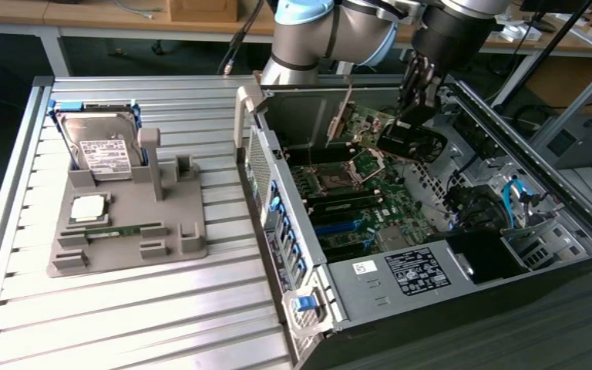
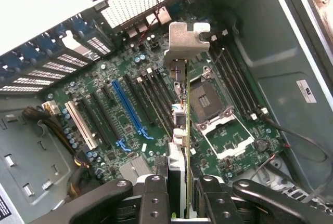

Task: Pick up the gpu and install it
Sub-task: 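Insert the gpu into the slot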

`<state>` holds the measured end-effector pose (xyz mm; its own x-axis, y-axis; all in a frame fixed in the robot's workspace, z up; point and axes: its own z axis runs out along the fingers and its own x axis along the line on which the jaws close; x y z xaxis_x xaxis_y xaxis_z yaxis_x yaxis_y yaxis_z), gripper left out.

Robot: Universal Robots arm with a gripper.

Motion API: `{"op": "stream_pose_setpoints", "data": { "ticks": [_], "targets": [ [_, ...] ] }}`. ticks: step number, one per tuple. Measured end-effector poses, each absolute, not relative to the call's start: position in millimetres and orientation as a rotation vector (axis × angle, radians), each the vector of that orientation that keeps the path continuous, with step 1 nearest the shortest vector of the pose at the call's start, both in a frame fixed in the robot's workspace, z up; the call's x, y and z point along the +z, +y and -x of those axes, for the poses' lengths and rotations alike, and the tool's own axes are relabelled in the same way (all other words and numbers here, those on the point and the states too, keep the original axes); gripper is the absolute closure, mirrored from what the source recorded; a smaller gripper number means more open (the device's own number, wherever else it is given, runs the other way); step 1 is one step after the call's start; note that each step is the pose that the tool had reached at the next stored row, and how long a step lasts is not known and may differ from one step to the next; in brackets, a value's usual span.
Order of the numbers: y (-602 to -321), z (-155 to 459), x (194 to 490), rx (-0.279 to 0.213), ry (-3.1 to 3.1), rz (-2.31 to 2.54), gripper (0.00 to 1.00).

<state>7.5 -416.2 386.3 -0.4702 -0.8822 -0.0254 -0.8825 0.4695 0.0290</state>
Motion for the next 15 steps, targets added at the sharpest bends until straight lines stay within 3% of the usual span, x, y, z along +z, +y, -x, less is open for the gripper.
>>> {"op": "stream_pose_setpoints", "data": {
  "ticks": [15],
  "targets": [
    [-416.2,-7.5,386.2,0.060,2.599,1.755,0.73]
  ]
}}
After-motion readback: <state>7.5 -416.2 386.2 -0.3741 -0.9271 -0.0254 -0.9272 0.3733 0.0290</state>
